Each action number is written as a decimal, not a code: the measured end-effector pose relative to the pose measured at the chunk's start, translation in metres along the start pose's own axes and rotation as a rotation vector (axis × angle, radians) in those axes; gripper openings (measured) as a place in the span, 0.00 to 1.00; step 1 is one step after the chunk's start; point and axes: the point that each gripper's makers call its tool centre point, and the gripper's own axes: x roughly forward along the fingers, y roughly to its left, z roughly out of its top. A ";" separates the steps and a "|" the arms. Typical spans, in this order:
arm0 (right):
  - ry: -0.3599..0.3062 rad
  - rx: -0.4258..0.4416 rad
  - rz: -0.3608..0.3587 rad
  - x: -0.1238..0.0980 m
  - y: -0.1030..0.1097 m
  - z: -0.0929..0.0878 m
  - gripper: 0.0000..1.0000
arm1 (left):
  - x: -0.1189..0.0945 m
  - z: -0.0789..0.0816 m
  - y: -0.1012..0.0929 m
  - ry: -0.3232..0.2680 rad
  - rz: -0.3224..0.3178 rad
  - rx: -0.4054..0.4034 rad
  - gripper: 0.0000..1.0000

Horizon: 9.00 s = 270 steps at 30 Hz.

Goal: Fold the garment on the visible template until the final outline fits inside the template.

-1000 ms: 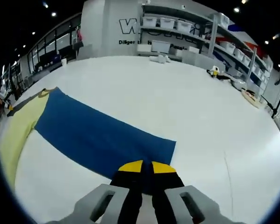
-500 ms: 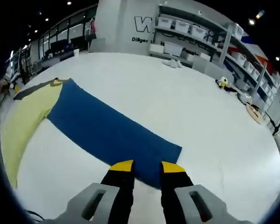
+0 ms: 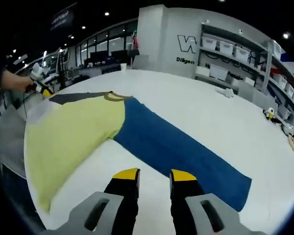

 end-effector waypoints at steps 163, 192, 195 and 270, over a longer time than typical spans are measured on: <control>0.109 0.245 -0.192 0.105 -0.081 0.014 0.32 | 0.074 0.015 0.102 0.187 0.271 -0.203 0.59; 0.160 0.398 -0.531 -0.034 -0.161 -0.070 0.31 | 0.035 0.007 0.121 0.078 0.362 -0.306 0.59; 0.173 0.435 -0.575 -0.059 -0.174 -0.091 0.31 | 0.029 0.012 0.122 0.057 0.360 -0.291 0.61; -0.119 0.162 -0.463 -0.070 -0.148 0.070 0.00 | 0.024 0.010 -0.207 -0.189 -0.326 0.336 0.99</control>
